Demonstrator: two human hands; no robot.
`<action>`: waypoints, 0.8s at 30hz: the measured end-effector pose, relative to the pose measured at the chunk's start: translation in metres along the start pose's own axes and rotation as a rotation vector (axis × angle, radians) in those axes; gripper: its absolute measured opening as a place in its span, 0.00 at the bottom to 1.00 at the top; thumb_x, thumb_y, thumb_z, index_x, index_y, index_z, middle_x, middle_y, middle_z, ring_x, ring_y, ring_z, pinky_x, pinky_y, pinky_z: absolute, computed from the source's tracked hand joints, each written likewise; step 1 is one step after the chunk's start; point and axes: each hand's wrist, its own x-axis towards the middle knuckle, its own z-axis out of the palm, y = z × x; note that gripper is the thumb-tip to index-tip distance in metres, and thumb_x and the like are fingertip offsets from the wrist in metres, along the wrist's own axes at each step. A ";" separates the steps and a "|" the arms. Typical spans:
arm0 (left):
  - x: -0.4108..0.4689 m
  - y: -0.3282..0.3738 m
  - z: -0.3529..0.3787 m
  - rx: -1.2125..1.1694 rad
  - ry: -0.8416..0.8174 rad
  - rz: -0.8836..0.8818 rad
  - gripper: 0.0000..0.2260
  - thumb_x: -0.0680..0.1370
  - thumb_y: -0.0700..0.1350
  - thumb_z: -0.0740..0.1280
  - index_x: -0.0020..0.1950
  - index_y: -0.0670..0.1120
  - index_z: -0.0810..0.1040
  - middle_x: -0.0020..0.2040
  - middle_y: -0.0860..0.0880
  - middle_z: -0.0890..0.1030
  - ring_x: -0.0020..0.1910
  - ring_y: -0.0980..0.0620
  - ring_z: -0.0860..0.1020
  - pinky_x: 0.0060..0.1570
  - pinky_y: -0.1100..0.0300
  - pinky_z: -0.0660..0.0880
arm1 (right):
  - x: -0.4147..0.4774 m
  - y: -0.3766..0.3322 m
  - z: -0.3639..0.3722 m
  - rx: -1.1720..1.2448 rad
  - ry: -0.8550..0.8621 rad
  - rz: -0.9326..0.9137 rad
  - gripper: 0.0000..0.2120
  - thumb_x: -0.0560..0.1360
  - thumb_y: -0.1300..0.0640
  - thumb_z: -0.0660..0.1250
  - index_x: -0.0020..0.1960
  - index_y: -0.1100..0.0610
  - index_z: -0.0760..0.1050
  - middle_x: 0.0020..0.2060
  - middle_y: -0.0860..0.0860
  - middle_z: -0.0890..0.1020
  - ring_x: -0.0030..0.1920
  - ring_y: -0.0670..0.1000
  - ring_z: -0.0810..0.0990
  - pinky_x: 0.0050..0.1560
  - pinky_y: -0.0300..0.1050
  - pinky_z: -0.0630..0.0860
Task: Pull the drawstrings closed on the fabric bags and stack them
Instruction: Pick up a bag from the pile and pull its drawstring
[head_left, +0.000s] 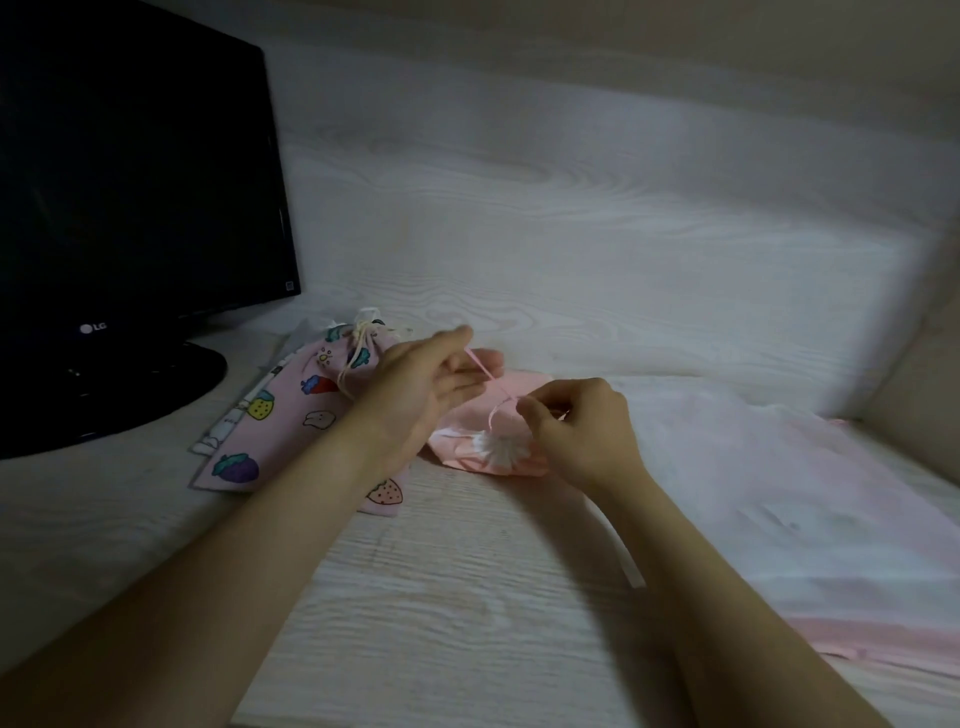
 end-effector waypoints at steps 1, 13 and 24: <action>-0.001 0.004 0.000 -0.115 -0.006 -0.015 0.13 0.85 0.46 0.65 0.50 0.37 0.77 0.50 0.39 0.87 0.57 0.43 0.86 0.67 0.47 0.78 | -0.001 0.000 0.000 -0.046 -0.005 -0.027 0.08 0.73 0.49 0.70 0.43 0.49 0.87 0.35 0.42 0.85 0.41 0.42 0.83 0.43 0.41 0.78; 0.002 -0.006 -0.004 0.361 0.125 0.021 0.11 0.83 0.46 0.68 0.45 0.48 0.68 0.26 0.55 0.68 0.24 0.56 0.63 0.23 0.64 0.59 | -0.002 -0.004 -0.007 -0.206 -0.032 -0.125 0.12 0.78 0.45 0.65 0.45 0.45 0.86 0.43 0.49 0.78 0.53 0.56 0.71 0.53 0.50 0.67; -0.006 -0.022 -0.012 1.138 -0.057 0.449 0.07 0.68 0.48 0.80 0.37 0.52 0.83 0.38 0.56 0.83 0.41 0.59 0.80 0.45 0.53 0.80 | 0.003 0.009 0.004 -0.386 -0.070 -0.242 0.12 0.82 0.47 0.66 0.47 0.54 0.81 0.48 0.53 0.84 0.52 0.59 0.78 0.51 0.53 0.71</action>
